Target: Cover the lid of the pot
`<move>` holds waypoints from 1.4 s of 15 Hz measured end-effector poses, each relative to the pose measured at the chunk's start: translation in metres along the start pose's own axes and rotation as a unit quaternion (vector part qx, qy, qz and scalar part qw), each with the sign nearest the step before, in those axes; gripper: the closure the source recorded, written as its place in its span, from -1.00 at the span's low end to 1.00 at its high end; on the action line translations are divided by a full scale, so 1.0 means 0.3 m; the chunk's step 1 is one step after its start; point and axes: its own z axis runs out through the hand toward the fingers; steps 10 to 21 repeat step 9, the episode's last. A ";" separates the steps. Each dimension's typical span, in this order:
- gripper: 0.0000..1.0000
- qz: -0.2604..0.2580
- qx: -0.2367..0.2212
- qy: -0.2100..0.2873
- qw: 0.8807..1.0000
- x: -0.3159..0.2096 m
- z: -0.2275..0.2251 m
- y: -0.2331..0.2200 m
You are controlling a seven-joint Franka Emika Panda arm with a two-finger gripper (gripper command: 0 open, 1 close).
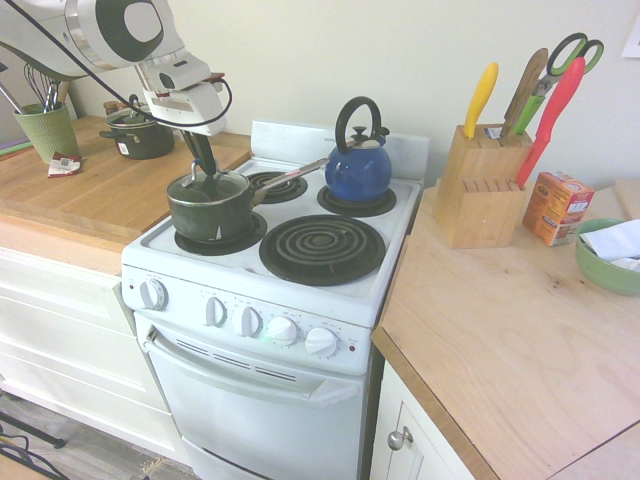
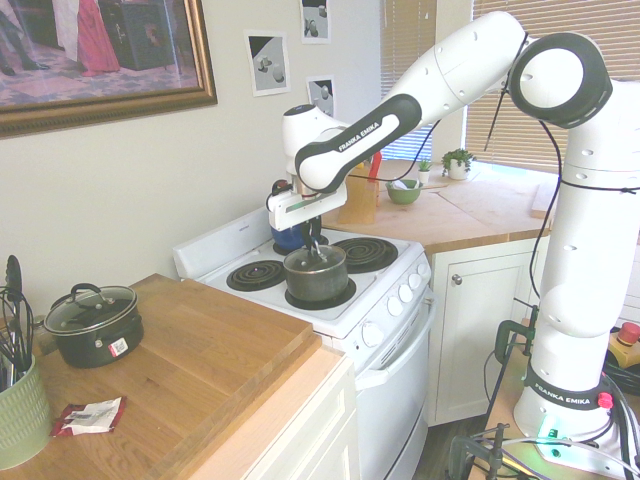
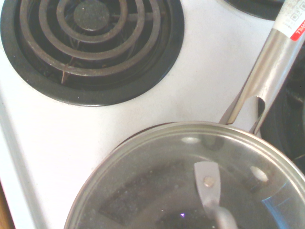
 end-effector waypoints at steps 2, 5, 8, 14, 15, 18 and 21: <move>-1.00 -0.001 0.000 -0.001 1.000 -0.004 0.001 -0.002; -1.00 0.000 0.002 -0.003 1.000 -0.004 -0.003 -0.002; -1.00 0.001 0.014 -0.013 1.000 -0.009 -0.046 0.002; -1.00 -0.001 0.023 -0.013 1.000 -0.009 -0.088 0.010; -1.00 -0.001 0.023 -0.013 1.000 -0.009 -0.088 0.010; -1.00 -0.001 0.023 -0.013 1.000 -0.009 -0.088 0.010; -1.00 -0.001 0.023 -0.013 1.000 -0.009 -0.088 0.010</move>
